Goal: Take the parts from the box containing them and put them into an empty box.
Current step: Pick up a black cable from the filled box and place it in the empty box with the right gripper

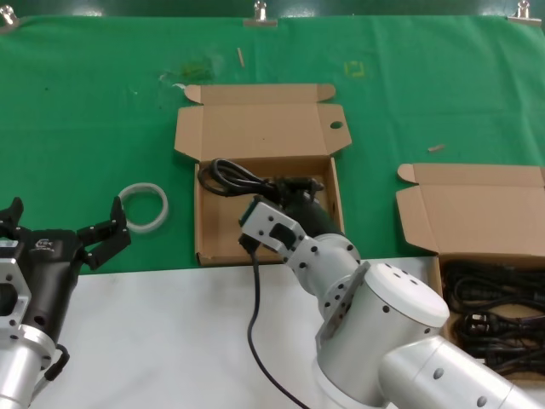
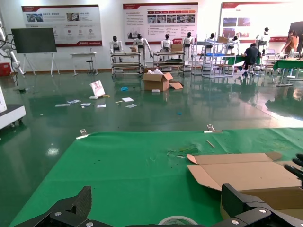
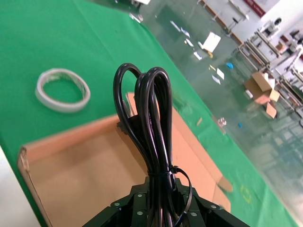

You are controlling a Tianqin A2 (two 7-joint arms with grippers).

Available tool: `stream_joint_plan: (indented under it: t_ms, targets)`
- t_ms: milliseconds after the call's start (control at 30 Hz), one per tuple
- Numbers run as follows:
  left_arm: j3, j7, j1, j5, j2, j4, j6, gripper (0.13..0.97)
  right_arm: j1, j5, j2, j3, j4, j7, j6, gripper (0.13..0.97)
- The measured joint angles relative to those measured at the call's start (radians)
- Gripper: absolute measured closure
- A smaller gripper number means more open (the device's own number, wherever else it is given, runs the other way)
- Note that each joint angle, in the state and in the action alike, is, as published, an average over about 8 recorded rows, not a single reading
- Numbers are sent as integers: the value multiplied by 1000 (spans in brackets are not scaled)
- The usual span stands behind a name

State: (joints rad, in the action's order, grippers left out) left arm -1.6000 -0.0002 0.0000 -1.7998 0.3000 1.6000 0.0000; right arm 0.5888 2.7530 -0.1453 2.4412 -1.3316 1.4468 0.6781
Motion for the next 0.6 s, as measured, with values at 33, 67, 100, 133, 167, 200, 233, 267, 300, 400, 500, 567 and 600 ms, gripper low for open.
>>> stream_joint_plan:
  t_ms: [33, 67, 100, 133, 167, 200, 233, 267, 300, 400, 500, 567, 600]
  targets:
    - [0, 0, 0, 0, 0, 0, 0, 132, -4, 0, 0, -7, 0, 3, 2, 868]
    - [0, 0, 0, 0, 0, 0, 0, 132, -7, 0, -1, -13, 1, 6, 3, 868]
    - [0, 0, 0, 0, 0, 0, 0, 132, -11, 0, -1, -19, 1, 9, 4, 868]
    - [0, 0, 0, 0, 0, 0, 0, 132, -13, 0, -2, -24, 2, 11, 5, 868]
    - [0, 0, 0, 0, 0, 0, 0, 132, -15, 0, -2, -27, 2, 12, 6, 868]
    - [0, 0, 0, 0, 0, 0, 0, 132, -17, 0, -3, -30, 3, 13, 6, 868]
    - [0, 0, 0, 0, 0, 0, 0, 132, -17, 0, -3, -32, 3, 14, 6, 865]
    - [0, 0, 0, 0, 0, 0, 0, 132, -18, 0, -4, -32, 3, 14, 6, 861]
    - [0, 0, 0, 0, 0, 0, 0, 132, -18, 0, -4, -33, 3, 14, 6, 857]
    - [0, 0, 0, 0, 0, 0, 0, 132, -18, 0, -4, -33, 3, 15, 6, 846]
    - [0, 0, 0, 0, 0, 0, 0, 132, -18, 0, -4, -33, 3, 15, 6, 839]
    - [0, 0, 0, 0, 0, 0, 0, 132, -18, 0, -4, -33, 3, 15, 6, 839]
    - [0, 0, 0, 0, 0, 0, 0, 132, -18, 0, -4, -33, 3, 15, 6, 839]
